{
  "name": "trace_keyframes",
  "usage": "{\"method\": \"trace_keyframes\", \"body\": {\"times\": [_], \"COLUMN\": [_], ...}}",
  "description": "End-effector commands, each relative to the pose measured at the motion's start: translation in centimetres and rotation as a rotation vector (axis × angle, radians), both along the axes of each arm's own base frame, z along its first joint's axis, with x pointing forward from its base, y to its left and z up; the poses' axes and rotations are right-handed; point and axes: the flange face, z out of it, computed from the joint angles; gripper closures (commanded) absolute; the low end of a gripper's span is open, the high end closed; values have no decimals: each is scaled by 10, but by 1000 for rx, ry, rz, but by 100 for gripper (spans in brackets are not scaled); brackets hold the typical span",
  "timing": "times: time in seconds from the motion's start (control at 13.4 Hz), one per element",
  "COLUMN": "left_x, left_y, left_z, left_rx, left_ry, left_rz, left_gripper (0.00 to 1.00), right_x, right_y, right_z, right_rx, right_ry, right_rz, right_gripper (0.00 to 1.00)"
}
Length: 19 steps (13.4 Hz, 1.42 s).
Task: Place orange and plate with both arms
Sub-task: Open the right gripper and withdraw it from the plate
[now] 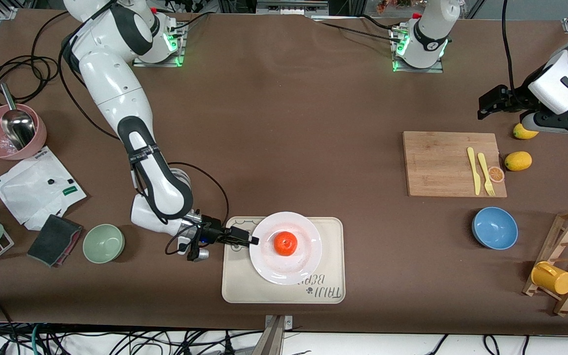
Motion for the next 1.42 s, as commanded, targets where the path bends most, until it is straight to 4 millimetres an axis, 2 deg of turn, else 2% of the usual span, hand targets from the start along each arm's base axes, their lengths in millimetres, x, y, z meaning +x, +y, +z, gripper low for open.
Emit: {"method": "trace_keyframes", "body": {"times": [0.0, 0.07, 0.15, 0.22, 0.37, 0.45, 0.6, 0.75, 0.97, 1.12, 1.35], "left_x": [1, 1, 1, 1, 1, 1, 1, 1, 1, 1, 1], "left_y": [-3, -3, -2, -1, -1, -1, 1, 4, 3, 4, 2], "left_z": [5, 5, 5, 6, 5, 5, 5, 5, 5, 5, 5], "left_rx": [25, 26, 26, 26, 25, 26, 26, 24, 26, 24, 26], "left_ry": [9, 10, 12, 10, 12, 12, 12, 12, 12, 12, 12], "left_rz": [-32, -33, -31, -31, -31, -30, -26, -25, -26, -25, -28], "left_gripper": [0, 0, 0, 0, 0, 0, 0, 0, 0, 0, 0], "right_x": [3, 4, 3, -1, -20, -29, -60, -87, -128, -148, -172], "right_y": [-8, -15, -14, -12, -12, -22, -55, -84, -111, -138, -195], "right_z": [50, 68, 84, 103, 136, 153, 177, 214, 283, 319, 365], "right_rx": [-85, -111, -135, -155, -221, -286, -365, -451, -605, -678, -812], "right_ry": [-83, -107, -132, -149, -144, -155, -121, -65, 57, 106, 161], "right_rz": [87, 101, 121, 139, 176, 210, 269, 303, 344, 365, 384], "right_gripper": [35, 23, 3, 0, 0, 0, 0, 0, 0, 0, 0]}}
